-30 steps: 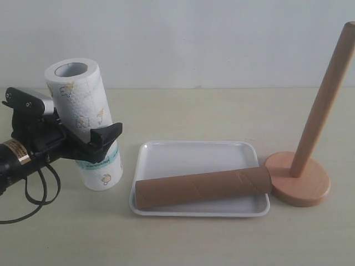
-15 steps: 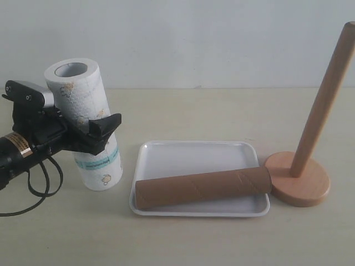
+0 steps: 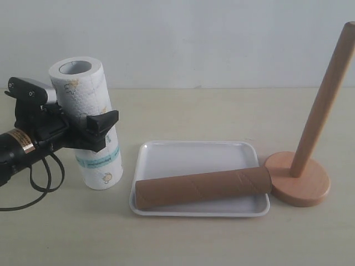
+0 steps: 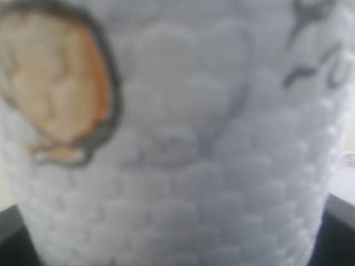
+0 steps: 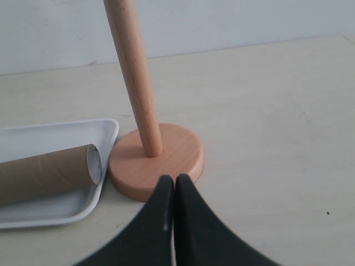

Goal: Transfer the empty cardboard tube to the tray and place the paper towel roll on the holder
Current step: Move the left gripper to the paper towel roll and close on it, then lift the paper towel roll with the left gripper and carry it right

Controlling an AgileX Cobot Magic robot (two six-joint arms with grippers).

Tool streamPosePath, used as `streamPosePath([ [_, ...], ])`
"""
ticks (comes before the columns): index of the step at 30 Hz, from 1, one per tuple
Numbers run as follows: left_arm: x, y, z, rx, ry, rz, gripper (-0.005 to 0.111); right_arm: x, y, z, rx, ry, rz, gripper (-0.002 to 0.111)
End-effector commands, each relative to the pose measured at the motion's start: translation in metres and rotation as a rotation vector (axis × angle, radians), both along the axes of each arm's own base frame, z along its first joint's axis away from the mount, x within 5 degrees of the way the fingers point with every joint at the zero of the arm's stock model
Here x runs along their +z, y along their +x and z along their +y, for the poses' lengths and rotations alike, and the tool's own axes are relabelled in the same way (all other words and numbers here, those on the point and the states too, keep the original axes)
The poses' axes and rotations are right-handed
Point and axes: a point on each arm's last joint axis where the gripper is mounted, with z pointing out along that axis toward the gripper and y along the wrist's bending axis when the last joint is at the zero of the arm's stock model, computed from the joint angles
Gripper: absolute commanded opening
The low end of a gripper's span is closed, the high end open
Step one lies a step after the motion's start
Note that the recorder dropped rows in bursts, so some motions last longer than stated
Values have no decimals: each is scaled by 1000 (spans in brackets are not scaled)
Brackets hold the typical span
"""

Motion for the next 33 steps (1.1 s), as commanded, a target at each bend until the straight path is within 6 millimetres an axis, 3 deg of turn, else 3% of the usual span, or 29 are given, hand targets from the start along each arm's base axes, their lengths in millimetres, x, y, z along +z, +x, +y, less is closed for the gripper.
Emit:
streamPosePath([
  [1, -13, -3, 0, -4, 71, 106, 4, 1, 0, 0, -3, -2, -14, 0],
  [8, -1, -4, -1, -4, 10, 78, 4, 1, 0, 0, -3, -2, -14, 0],
  [21, 92, -31, -4, -104, -155, -123, 4, 3, 0, 0, -4, 7, -35, 0],
  [33, 156, -74, -12, -357, -429, -248, 4, 3, 0, 0, -4, 7, -35, 0],
])
